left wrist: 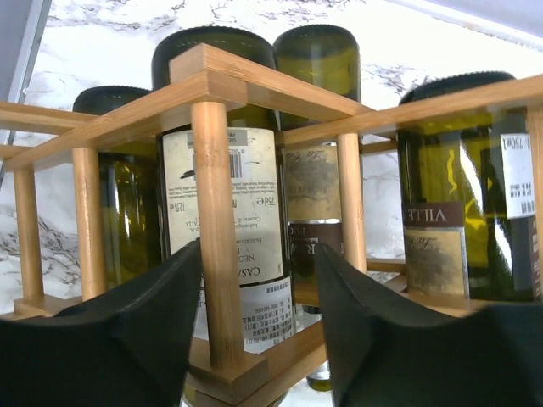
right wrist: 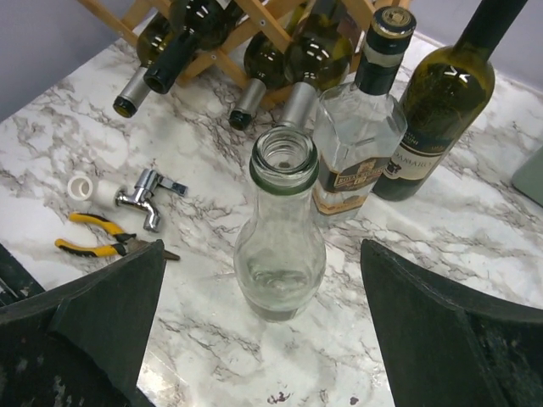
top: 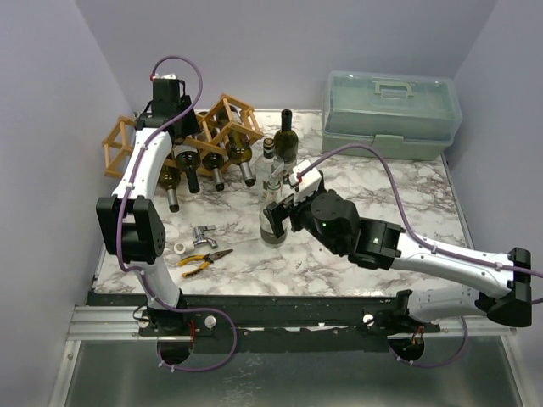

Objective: Put the wine bottle on the wine rack

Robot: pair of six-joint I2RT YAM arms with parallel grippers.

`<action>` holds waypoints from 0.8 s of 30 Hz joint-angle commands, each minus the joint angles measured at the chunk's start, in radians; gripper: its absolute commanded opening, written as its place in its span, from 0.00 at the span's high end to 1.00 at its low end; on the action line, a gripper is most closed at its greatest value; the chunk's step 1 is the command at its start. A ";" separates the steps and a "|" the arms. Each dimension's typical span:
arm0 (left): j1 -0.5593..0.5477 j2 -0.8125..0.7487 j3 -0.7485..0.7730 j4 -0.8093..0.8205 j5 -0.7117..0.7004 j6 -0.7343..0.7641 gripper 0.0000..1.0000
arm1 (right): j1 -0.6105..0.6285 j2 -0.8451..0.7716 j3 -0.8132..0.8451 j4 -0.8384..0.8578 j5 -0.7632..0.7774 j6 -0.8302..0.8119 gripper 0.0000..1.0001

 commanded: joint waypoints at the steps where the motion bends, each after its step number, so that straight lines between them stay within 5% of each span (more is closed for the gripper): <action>1: -0.020 -0.068 -0.057 -0.111 0.032 -0.012 0.36 | -0.005 0.018 -0.069 0.231 -0.003 -0.058 0.01; 14: -0.018 -0.197 -0.079 -0.092 -0.007 0.040 0.17 | -0.019 0.160 -0.089 0.419 0.089 -0.085 0.05; 24: -0.018 -0.317 -0.100 -0.085 0.096 -0.046 0.14 | -0.075 0.224 0.023 0.222 0.137 0.109 0.01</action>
